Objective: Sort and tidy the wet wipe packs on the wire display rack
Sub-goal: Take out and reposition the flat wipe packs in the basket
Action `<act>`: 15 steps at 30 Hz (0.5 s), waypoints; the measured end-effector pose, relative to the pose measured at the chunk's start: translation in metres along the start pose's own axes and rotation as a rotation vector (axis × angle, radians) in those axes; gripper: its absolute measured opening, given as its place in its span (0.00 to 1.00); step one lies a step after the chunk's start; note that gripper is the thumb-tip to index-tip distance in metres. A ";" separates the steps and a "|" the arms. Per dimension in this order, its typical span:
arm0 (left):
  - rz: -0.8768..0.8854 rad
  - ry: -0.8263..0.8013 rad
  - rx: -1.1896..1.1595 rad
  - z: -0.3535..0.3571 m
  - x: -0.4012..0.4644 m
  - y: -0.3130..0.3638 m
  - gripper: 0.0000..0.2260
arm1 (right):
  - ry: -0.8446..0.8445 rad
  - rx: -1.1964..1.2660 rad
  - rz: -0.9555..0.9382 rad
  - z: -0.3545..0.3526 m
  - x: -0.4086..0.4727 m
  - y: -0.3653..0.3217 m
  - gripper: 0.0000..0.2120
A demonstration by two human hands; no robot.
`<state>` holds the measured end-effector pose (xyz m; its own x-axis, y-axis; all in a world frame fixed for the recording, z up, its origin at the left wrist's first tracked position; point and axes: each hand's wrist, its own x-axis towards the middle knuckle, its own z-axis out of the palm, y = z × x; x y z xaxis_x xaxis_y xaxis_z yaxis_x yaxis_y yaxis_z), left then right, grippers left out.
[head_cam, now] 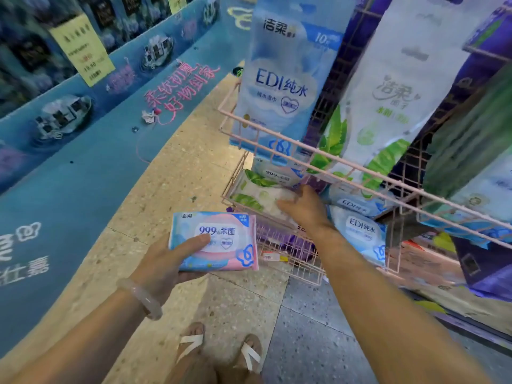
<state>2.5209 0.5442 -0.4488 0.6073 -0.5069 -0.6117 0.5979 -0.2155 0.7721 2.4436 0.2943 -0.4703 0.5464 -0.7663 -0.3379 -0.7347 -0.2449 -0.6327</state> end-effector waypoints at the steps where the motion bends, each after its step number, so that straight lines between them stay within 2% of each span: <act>1: -0.009 0.008 -0.012 -0.004 -0.002 -0.002 0.06 | -0.010 -0.054 -0.021 0.004 0.003 0.000 0.34; 5: -0.024 0.021 -0.024 -0.012 -0.006 -0.006 0.07 | -0.020 -0.280 0.033 0.001 0.013 -0.003 0.41; 7: -0.021 0.010 -0.014 -0.013 -0.005 -0.007 0.08 | -0.049 -0.250 0.068 -0.005 0.014 -0.006 0.39; 11: -0.008 -0.017 0.010 -0.012 -0.004 -0.001 0.08 | -0.036 -0.035 -0.056 -0.010 -0.001 -0.013 0.29; 14: 0.001 -0.004 0.025 -0.008 -0.002 0.009 0.07 | 0.136 0.151 -0.050 -0.021 -0.025 -0.016 0.14; 15: 0.007 0.000 0.037 -0.006 -0.002 0.013 0.07 | 0.209 0.242 -0.020 -0.027 -0.037 -0.014 0.14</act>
<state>2.5309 0.5468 -0.4385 0.6117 -0.5083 -0.6062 0.5739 -0.2424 0.7823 2.4227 0.3102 -0.4304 0.4470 -0.8744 -0.1887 -0.5936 -0.1322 -0.7938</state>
